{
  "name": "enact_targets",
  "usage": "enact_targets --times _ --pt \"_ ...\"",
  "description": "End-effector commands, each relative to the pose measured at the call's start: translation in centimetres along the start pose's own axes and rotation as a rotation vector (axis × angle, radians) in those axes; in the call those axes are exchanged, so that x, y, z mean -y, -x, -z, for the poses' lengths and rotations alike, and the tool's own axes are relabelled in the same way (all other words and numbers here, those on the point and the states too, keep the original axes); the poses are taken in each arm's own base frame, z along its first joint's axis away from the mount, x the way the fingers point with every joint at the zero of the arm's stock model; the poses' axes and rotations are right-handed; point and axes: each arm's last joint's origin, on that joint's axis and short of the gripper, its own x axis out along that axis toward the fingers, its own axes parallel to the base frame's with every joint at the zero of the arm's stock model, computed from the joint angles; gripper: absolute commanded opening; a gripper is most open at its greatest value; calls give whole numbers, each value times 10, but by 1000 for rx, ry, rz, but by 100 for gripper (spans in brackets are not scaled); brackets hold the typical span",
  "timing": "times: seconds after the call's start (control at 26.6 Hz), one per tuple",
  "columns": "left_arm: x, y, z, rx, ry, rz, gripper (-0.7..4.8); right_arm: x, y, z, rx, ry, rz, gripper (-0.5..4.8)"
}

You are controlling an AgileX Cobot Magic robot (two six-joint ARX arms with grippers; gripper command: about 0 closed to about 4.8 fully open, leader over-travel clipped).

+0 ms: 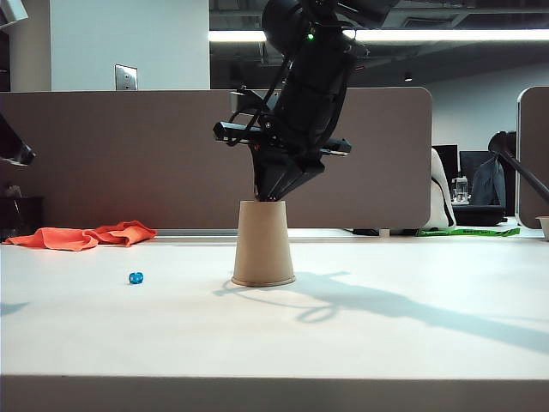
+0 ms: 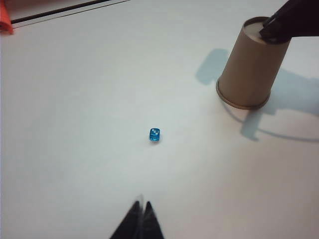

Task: Throw the dice onto the paper cup, compare its value with the values of the other dice on the table, place the die with the higher value on the paper cup, and take no action if both dice have the same value.

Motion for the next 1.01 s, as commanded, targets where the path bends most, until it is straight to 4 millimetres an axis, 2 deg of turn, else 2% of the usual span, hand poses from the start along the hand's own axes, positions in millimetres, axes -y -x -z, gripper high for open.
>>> enact_targets --times 0.04,0.23,0.49,0.68,1.01 --pt "0 1 -2 14 -1 3 -5 -1 9 -5 32 1 -3 39" --pt "0 1 -2 14 -1 3 -6 1 23 -14 98 -3 31 39" --pt "0 1 -2 14 -1 3 -6 10 25 -14 94 -11 171 40" --pt "0 1 -2 14 -1 2 -5 25 26 -15 104 -36 275 40" --pt "0 1 -2 14 -1 2 -5 62 12 -7 50 -103 245 40"
